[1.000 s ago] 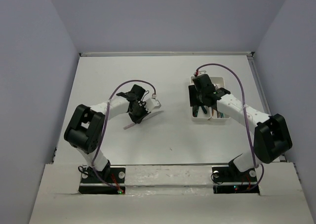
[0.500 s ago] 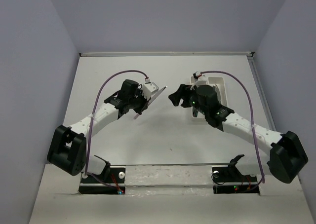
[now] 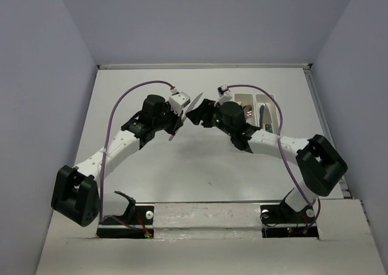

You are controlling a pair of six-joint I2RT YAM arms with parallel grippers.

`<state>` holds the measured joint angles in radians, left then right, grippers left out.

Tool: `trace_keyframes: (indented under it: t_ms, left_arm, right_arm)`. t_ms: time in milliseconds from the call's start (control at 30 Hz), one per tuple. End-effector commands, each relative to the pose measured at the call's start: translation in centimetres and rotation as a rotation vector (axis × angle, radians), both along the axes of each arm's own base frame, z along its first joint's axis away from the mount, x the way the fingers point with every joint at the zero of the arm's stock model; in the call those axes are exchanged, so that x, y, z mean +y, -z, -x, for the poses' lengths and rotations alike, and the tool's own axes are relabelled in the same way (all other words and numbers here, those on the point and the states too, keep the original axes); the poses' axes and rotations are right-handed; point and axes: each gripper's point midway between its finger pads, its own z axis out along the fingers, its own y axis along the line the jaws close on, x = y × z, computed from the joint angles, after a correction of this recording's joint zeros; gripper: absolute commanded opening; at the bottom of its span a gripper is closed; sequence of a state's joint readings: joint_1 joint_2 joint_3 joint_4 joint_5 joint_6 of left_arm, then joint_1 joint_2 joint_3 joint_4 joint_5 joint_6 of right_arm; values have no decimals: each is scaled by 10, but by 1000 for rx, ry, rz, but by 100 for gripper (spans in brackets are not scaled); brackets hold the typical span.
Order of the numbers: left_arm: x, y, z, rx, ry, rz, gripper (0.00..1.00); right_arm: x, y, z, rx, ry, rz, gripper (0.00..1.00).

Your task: Sort the eating utensils into containers

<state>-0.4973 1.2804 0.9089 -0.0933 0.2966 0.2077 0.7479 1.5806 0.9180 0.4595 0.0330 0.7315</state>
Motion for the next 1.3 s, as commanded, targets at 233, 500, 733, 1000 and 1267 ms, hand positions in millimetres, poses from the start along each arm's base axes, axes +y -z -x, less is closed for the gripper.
trace_keyframes:
  t_ms: [233,500,733,1000,1267]
  left_arm:
    - [-9,-33,-7,-61,-2,72,0]
    - [-8,-36,-7,-67,-10,82,0]
    - [-6,-37,-2,-86,23,58,0]
    - [23,-35,11,-100,-2,-75,99]
    - [68,-29,0,-125,-161,-94,99]
  right_arm:
    - [50,-32,-12,-32,-121,-174,65]
    - [66,-27,-7,-18,-201,-200,30]
    - [62,-30,-2,-89,-232,-152,0]
    - [-38,-51,-50,-61,-225,292,0]
    - [-218,-49,-63,193,164,832,0]
